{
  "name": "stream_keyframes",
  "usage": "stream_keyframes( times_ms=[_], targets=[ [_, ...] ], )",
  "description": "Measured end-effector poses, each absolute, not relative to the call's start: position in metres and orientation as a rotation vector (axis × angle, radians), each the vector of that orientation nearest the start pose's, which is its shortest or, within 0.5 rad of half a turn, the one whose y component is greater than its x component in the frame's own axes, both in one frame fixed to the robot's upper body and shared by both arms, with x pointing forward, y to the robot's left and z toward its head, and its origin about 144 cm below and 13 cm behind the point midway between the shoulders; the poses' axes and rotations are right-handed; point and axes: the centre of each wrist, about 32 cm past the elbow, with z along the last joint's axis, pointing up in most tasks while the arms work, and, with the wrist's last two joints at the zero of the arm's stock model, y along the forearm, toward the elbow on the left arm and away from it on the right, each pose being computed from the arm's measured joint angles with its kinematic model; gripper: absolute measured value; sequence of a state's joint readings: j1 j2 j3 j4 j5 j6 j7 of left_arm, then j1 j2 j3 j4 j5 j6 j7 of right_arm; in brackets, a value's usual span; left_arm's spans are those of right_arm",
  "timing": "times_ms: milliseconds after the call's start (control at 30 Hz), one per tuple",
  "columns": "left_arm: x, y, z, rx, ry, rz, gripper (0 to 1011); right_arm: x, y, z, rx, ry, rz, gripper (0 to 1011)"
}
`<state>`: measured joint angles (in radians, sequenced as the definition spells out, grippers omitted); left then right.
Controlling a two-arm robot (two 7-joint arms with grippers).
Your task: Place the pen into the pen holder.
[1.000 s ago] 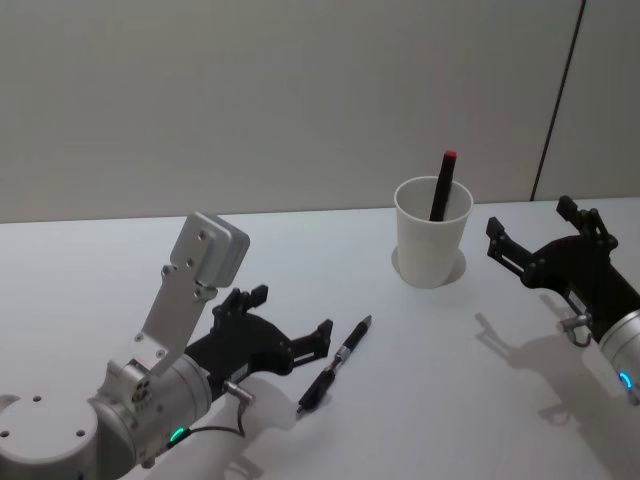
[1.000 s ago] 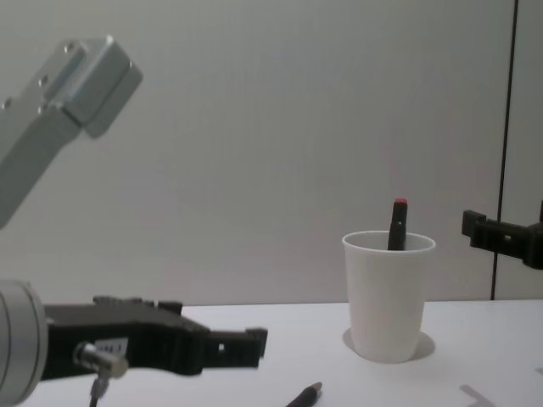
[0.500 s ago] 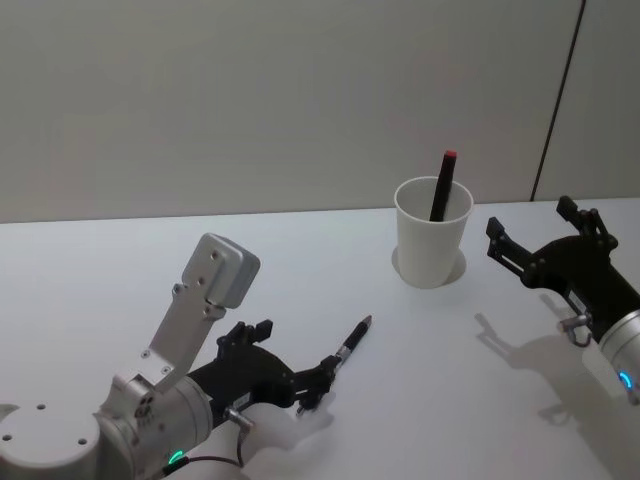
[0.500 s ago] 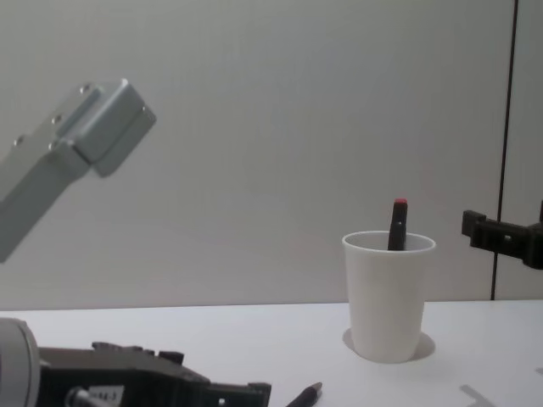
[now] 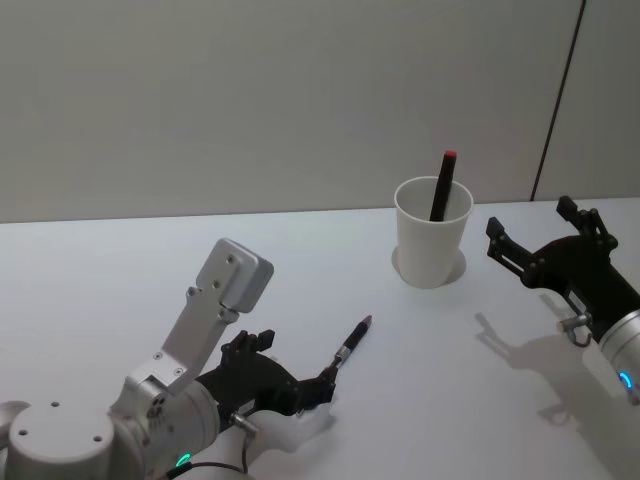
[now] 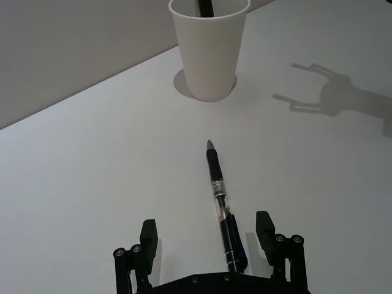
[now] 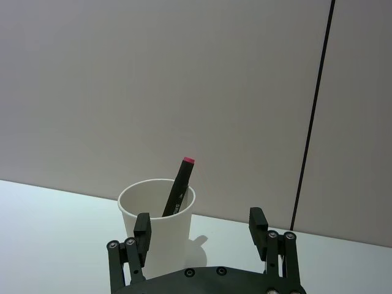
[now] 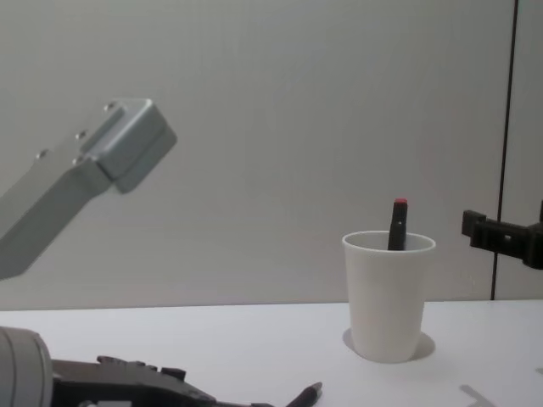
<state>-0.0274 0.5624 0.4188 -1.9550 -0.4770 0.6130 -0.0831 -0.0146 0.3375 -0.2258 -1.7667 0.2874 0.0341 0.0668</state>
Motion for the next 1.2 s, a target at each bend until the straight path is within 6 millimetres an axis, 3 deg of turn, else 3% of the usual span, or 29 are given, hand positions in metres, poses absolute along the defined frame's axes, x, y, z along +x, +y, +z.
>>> stream_keyframes(
  times_ms=[1200],
  targets=[
    [0.422, 0.196, 1.232, 0.477, 0.167, 0.909, 1001, 0.443, -0.237, 1.189, 0.026, -0.075, -1.23, 1001]
  ],
)
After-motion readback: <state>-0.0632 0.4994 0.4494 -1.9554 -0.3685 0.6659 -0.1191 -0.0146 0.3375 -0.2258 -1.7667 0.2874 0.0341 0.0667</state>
